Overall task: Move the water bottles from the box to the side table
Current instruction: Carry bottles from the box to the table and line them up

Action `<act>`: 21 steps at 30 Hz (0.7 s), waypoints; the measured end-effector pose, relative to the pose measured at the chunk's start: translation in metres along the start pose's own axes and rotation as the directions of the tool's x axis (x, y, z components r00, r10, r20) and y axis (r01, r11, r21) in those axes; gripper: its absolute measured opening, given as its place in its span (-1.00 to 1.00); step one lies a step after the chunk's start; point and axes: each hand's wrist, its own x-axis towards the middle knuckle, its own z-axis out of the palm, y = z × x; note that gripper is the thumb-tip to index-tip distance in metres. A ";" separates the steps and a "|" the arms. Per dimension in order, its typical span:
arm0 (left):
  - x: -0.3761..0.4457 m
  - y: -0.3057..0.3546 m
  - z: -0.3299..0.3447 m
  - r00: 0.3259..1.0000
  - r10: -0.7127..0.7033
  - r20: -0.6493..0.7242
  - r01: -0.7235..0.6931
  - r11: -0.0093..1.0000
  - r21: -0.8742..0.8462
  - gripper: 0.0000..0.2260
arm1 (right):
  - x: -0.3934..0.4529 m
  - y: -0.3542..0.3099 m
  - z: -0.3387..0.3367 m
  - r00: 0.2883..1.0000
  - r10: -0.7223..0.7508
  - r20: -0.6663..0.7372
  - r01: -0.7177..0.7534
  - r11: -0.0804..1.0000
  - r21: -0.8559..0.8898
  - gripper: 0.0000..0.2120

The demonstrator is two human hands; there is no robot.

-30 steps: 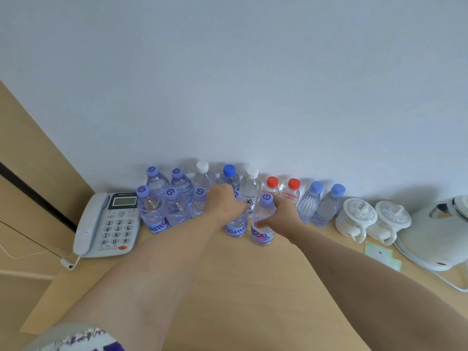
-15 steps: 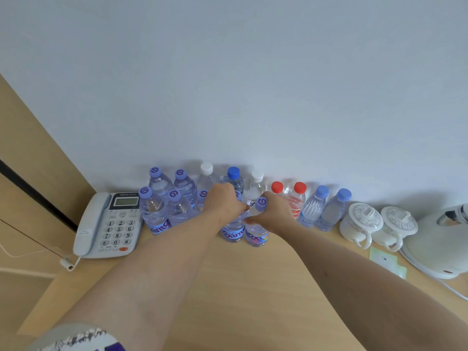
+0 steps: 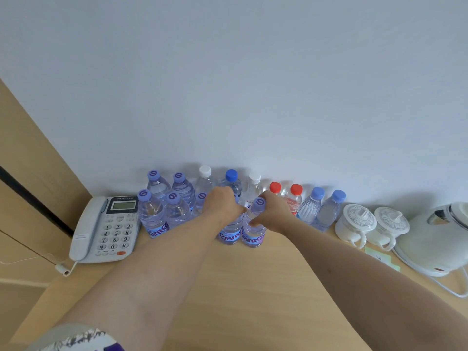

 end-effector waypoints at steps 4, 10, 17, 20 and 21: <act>-0.002 0.001 0.000 1.000 0.022 0.021 -0.023 1.000 0.016 -0.61 | -0.003 0.003 -0.002 1.000 0.017 -0.023 -0.017 1.000 -0.018 -0.44; -0.001 -0.001 -0.008 0.993 0.067 0.095 -0.073 0.995 0.061 -0.85 | -0.005 -0.002 -0.003 1.000 0.017 -0.016 -0.018 0.999 -0.028 -0.58; -0.004 -0.004 -0.008 0.991 0.123 0.055 -0.126 0.991 0.053 -0.88 | -0.013 0.004 -0.003 0.998 -0.035 -0.046 0.039 0.995 0.087 -0.59; -0.007 -0.005 -0.007 0.992 0.120 0.030 -0.121 0.991 0.053 -0.83 | -0.015 0.005 0.001 0.999 0.001 -0.054 0.004 0.995 0.100 -0.62; -0.008 -0.005 -0.007 0.992 0.121 0.024 -0.122 0.991 0.058 -0.83 | -0.015 0.005 0.002 0.998 0.004 -0.057 0.002 0.995 0.096 -0.63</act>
